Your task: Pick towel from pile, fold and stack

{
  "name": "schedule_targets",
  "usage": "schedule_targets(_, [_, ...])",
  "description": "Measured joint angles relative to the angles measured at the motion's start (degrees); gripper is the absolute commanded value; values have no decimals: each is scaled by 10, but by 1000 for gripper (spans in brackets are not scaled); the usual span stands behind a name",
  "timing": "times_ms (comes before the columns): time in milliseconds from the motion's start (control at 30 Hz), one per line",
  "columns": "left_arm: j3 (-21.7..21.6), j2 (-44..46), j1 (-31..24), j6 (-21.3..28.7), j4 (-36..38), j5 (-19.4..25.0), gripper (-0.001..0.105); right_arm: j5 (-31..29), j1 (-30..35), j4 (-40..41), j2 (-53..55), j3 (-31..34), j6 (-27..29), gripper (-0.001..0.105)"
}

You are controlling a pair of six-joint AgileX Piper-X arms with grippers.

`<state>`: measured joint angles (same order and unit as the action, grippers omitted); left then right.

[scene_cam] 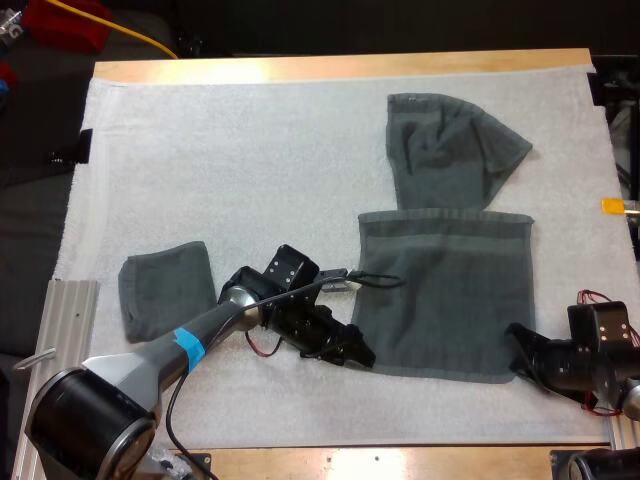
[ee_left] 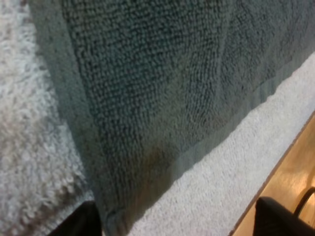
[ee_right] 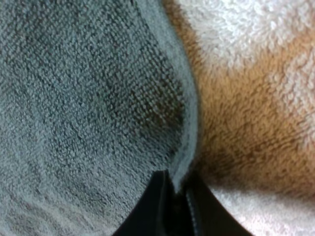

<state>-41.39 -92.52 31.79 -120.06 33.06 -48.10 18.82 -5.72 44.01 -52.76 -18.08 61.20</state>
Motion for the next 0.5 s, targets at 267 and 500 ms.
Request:
schedule_targets(267, [0,0,36,-10,-20,28,54,4,0,0,0,0,0,0])
schedule_targets(500, [0,0,34,-10,-22,37,20,11,0,0,0,0,1,0])
